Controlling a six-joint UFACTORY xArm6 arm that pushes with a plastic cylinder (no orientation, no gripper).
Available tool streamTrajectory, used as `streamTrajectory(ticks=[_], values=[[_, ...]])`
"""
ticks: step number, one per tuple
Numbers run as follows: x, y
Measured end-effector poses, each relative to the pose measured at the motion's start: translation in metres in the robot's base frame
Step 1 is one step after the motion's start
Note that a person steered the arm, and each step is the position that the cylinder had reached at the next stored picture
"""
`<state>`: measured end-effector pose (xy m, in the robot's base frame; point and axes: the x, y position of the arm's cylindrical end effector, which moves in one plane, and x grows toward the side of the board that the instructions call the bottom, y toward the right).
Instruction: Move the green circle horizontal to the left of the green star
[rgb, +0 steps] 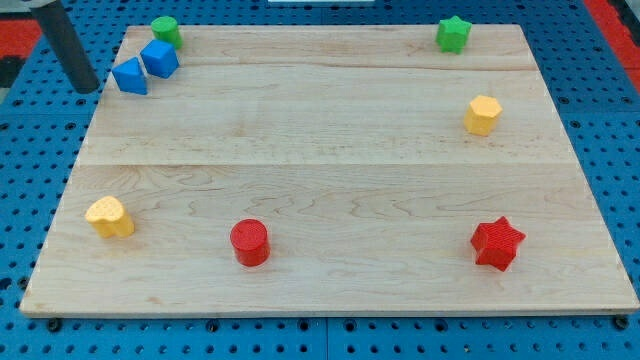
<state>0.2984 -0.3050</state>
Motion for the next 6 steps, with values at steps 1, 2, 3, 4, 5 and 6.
streamTrajectory(ticks=[1, 2, 3, 4, 5, 6], values=[[-0.068, 0.013], [-0.092, 0.03], [-0.082, 0.152], [-0.076, 0.217], [-0.095, 0.158], [-0.107, 0.176]])
